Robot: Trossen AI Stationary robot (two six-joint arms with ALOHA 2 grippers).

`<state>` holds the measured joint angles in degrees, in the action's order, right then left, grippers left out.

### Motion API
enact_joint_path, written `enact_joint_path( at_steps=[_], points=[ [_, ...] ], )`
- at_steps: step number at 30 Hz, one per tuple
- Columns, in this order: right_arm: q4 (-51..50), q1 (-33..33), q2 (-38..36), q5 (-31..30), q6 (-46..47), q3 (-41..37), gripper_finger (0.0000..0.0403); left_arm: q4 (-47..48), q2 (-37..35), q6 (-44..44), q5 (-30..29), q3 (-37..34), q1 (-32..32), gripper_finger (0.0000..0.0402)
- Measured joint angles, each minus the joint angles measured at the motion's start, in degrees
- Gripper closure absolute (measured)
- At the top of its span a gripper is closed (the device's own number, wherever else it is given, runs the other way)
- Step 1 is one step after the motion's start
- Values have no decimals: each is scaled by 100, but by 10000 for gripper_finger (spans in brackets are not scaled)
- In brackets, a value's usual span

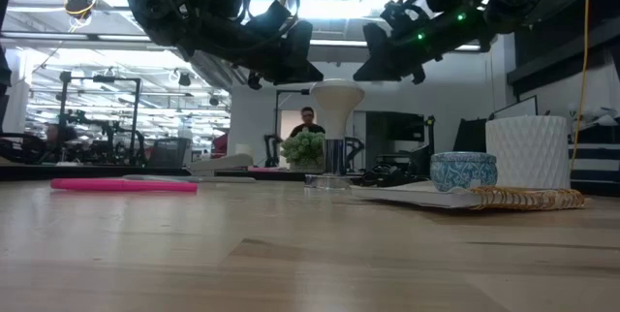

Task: Screw lightbulb
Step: Insert the lightbulb into the lamp

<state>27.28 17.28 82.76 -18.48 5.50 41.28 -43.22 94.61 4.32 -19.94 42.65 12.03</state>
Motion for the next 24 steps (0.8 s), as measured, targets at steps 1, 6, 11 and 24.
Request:
enact_joint_path(
  at_steps=[1, 6, 11, 24],
  points=[
    [-68, 0, 0, 2, 0, -2, 391, 2, 0, 2, 0, 0, 0, 401],
    [-417, 0, 0, 2, 0, 0, 391, 14, 0, 11, 1, -1, 0, 402],
    [-512, 1, -4, 62, -2, 9, 391, 20, 0, 18, 0, -2, 0, 401],
    [-546, 2, -4, 236, 7, 4, 391, -430, 22, 30, 11, -22, -277, 401]
  ],
)
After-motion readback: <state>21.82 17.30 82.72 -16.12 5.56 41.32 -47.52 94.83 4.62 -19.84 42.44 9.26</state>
